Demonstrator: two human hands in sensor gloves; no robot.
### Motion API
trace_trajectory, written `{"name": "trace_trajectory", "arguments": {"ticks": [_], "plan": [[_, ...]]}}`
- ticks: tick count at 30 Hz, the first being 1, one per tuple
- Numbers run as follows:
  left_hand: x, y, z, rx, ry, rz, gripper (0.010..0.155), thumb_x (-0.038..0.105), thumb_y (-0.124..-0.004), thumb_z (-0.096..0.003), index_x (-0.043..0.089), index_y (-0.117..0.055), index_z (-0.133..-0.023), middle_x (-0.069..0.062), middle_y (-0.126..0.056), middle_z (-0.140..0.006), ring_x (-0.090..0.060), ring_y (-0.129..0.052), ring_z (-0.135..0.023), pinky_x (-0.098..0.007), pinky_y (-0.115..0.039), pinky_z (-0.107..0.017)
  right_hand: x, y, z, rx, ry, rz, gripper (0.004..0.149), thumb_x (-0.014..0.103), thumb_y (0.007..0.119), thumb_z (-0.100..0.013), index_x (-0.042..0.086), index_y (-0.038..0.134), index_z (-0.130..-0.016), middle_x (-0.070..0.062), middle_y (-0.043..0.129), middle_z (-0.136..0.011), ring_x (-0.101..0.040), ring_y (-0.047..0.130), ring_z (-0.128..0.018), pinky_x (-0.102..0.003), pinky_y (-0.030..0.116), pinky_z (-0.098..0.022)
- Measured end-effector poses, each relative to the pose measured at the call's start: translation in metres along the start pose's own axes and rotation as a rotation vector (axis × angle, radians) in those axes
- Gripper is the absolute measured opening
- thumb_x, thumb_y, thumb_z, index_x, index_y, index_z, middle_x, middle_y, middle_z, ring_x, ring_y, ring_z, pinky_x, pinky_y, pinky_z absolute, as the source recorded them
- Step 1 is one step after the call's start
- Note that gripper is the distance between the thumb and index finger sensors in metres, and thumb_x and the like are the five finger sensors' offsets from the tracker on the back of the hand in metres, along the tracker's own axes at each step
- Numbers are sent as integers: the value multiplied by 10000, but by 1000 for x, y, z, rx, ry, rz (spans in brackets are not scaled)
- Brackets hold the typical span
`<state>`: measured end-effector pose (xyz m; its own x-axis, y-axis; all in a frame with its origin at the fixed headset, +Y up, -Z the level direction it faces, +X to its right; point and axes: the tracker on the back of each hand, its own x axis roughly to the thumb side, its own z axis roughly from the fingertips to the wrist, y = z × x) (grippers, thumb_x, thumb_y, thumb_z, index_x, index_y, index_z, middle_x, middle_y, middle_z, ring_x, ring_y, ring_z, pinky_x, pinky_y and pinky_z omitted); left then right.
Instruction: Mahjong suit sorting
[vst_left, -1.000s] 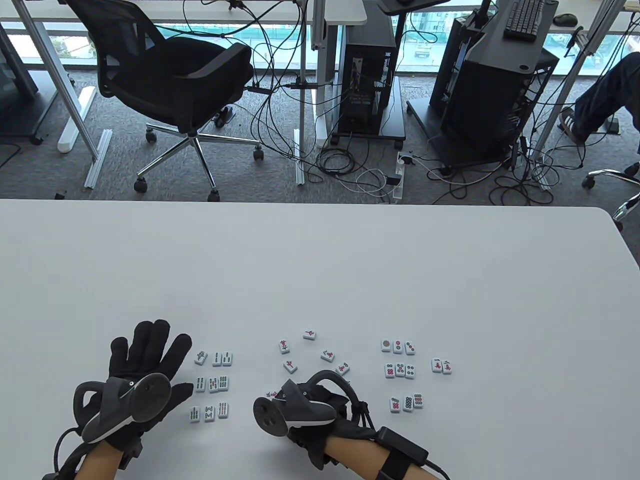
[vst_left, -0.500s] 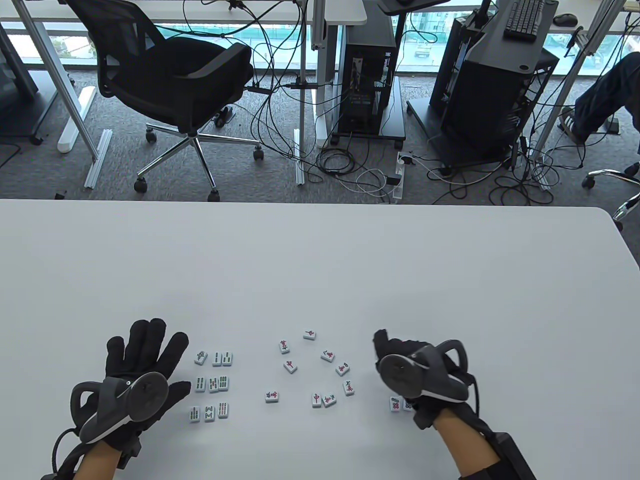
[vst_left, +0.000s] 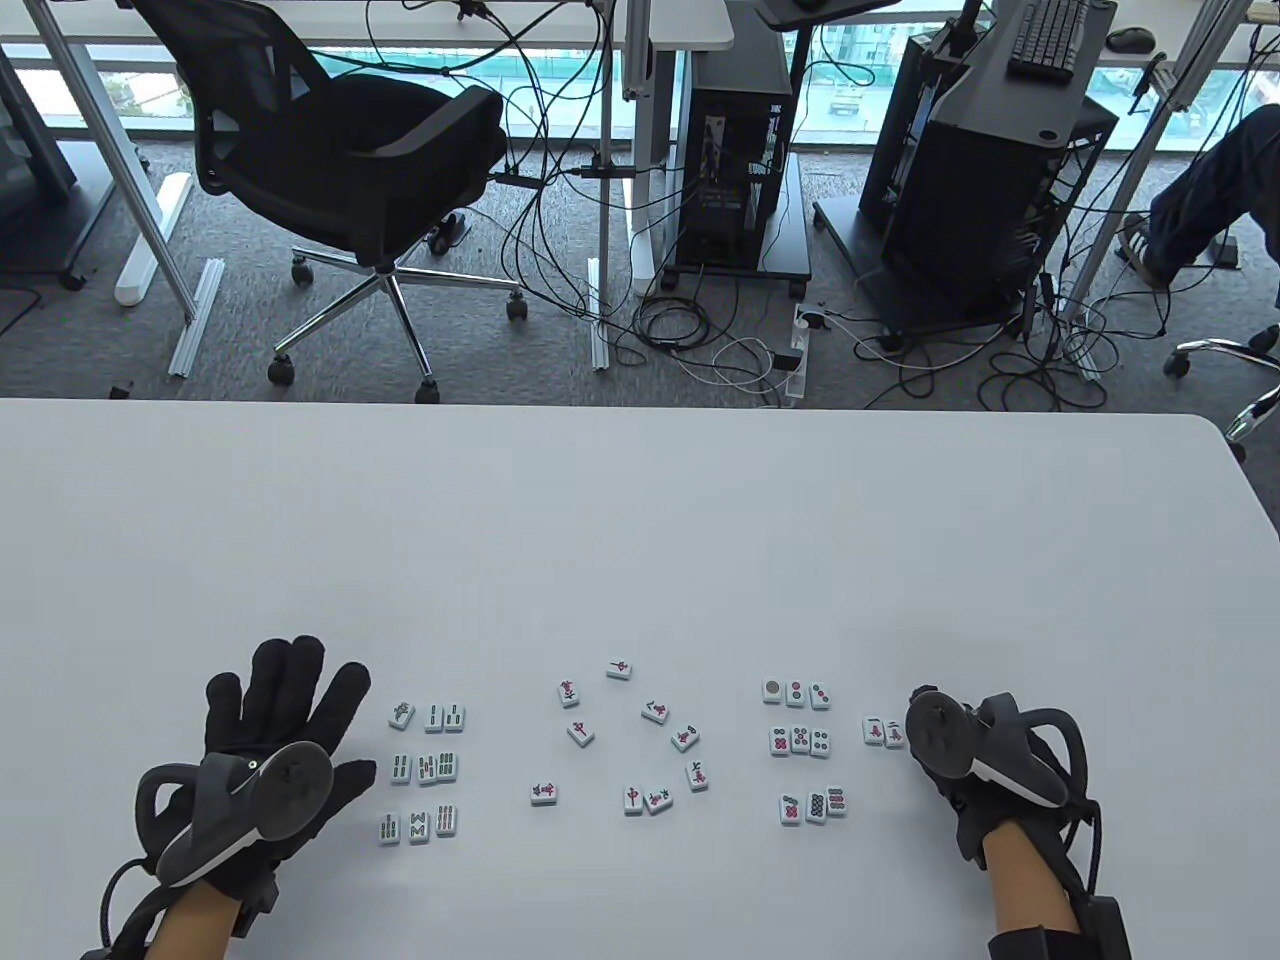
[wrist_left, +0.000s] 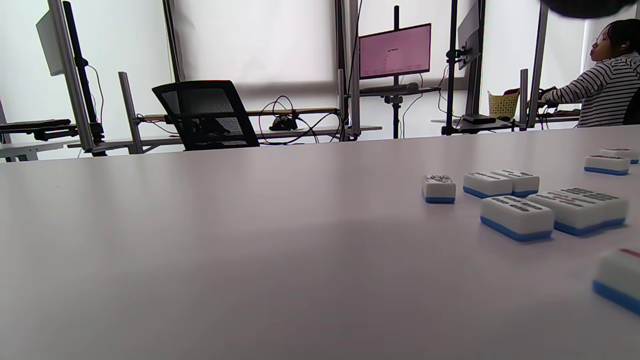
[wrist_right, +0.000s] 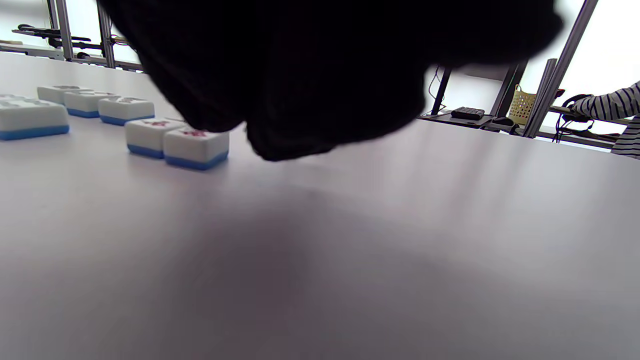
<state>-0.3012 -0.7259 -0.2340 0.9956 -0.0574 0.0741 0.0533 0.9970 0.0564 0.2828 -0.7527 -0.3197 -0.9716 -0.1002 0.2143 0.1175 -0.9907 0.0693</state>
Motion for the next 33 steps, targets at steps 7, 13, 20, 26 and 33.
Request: {"name": "trace_trajectory", "arguments": {"ticks": [7, 13, 20, 26, 33], "plan": [[0, 0, 0, -4, 0, -4, 838, 749, -609, -370, 494, -233, -1074, 137, 27, -1161, -210, -44, -1165, -560, -147, -824, 4, 8, -6, 52, 4, 18, 557, 319, 848, -440, 69, 749, -928, -42, 950, -576, -162, 932, -263, -271, 838, -188], [0, 0, 0, -5, -1, -3, 837, 748, -610, -370, 493, -237, -1075, 137, 23, -1163, -210, -51, -1167, -562, -152, -824, 9, 12, -9, 60, 7, 39, 548, 326, 837, -448, 95, 752, -937, -39, 947, -565, -158, 927, -257, -267, 835, -182], [0, -1, -1, -2, 0, 1, 838, 747, -611, -370, 490, -241, -1076, 135, 21, -1164, -211, -55, -1167, -562, -153, -824, 13, 4, -8, 83, 28, 74, 609, 330, 843, -450, 101, 682, -991, -58, 948, -593, -183, 929, -269, -285, 831, -191], [0, -1, -1, -7, 0, 2, 838, 747, -612, -370, 490, -244, -1077, 136, 19, -1165, -213, -57, -1168, -563, -154, -824, 36, -23, -8, -53, 8, 117, 633, 381, 842, -438, 84, 700, -979, -57, 963, -547, -176, 923, -229, -276, 822, -159], [0, -2, -1, -8, -1, 2, 838, 748, -611, -369, 492, -240, -1075, 136, 20, -1164, -212, -58, -1168, -562, -155, -825, 110, -39, -22, -29, -103, 23, 640, 427, 832, -444, 43, 743, -948, -81, 971, -502, -183, 912, -189, -281, 808, -124]]}}
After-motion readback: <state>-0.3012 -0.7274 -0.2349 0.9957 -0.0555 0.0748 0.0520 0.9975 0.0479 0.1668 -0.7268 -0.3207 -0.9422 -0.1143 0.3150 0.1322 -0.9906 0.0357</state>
